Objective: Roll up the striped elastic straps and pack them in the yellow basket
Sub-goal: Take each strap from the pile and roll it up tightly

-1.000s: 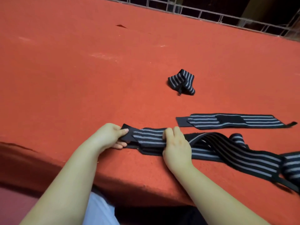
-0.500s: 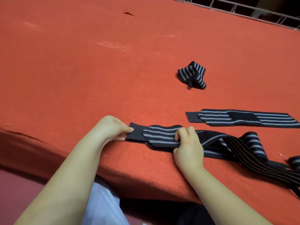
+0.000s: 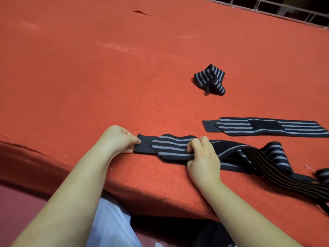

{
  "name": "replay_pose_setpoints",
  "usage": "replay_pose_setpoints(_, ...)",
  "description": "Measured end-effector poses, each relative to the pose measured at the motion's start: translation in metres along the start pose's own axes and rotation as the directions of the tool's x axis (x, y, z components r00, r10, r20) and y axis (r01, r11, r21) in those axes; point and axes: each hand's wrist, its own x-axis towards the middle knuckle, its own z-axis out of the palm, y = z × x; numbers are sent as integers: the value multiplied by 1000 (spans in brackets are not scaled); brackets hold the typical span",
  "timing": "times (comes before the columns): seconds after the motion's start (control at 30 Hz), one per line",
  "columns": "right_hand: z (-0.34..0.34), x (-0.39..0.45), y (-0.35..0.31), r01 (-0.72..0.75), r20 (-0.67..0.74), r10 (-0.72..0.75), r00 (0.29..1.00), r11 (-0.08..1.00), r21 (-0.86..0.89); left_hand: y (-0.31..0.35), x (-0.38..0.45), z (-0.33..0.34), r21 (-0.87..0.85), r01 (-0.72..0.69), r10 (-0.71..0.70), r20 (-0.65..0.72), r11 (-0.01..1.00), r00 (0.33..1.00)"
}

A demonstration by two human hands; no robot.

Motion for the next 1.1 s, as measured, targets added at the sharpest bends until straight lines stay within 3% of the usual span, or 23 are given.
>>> replay_pose_setpoints(0.13,0,0,0,-3,6,3,1000,1000,-4,2,-1,3,67,-12,13,-22,998,1000)
replay_pose_setpoints(0.23,1,1,0,5,19,-4,1000,1000,-13,3,-3,5,240,-24,42,-72,971,996)
replay_pose_setpoints(0.3,2,1,-1,20,16,-20,1000,1000,-17,7,-9,7,423,-32,91,-118,905,989)
replay_pose_setpoints(0.4,2,2,-1,45,-6,-45,999,999,-30,16,-20,20,665,-85,284,-197,742,938)
replay_pose_setpoints(0.47,2,1,-1,56,-11,-57,998,998,-38,22,-28,38,670,-199,363,-113,715,925)
replay_pose_setpoints(0.57,1,3,-1,45,-15,-46,999,998,-44,22,-30,61,546,-213,235,29,811,972)
replay_pose_setpoints(0.67,-7,-1,1,65,-33,-64,997,998,14,17,-23,63,601,-157,214,-23,784,977)
replay_pose_setpoints(0.8,-30,-35,-2,195,7,-201,979,954,227,12,-22,69,685,-165,282,-62,710,957)
replay_pose_setpoints(0.87,-40,-47,6,93,7,-98,995,960,265,7,-23,74,746,-168,358,-100,644,928)
replay_pose_setpoints(0.93,-50,-46,20,-108,-31,119,992,966,236,5,-25,77,774,-156,400,-135,613,906)
replay_pose_setpoints(1.03,-62,-39,38,-431,69,427,901,900,60,6,-28,87,788,-198,489,-145,582,860)
replay_pose_setpoints(1.1,-68,-39,39,-550,150,531,834,824,136,10,-31,102,790,-306,564,-61,531,823)
